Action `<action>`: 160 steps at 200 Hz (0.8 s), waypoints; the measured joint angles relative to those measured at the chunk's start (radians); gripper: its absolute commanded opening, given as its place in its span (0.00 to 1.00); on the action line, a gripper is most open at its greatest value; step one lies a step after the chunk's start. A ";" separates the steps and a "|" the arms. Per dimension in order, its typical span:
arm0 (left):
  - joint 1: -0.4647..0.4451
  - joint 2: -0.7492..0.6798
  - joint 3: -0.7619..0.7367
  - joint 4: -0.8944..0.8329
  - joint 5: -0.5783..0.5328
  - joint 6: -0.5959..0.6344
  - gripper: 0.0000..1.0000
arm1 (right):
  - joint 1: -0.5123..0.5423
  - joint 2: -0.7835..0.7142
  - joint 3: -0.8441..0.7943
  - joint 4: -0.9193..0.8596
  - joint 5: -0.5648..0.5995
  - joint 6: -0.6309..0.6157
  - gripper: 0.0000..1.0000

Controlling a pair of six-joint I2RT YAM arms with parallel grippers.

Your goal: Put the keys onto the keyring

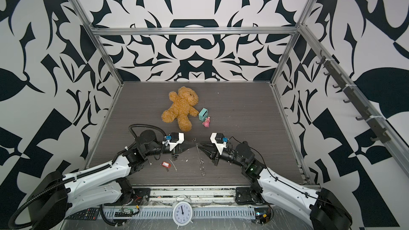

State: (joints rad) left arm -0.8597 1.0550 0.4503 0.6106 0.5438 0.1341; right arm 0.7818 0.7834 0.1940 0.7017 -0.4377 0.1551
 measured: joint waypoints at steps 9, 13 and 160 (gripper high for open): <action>0.000 0.002 0.000 -0.001 0.002 0.000 0.00 | 0.000 0.000 0.000 0.000 -0.002 0.000 0.19; 0.000 0.003 0.000 -0.001 0.003 0.000 0.00 | 0.000 -0.002 0.000 0.000 -0.003 0.000 0.19; -0.004 0.020 0.000 -0.001 0.027 0.000 0.00 | 0.002 0.011 0.002 0.006 -0.047 0.000 0.11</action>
State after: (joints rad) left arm -0.8635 1.0748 0.4507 0.6098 0.5709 0.1345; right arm 0.7841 0.7940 0.1955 0.7078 -0.4843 0.1551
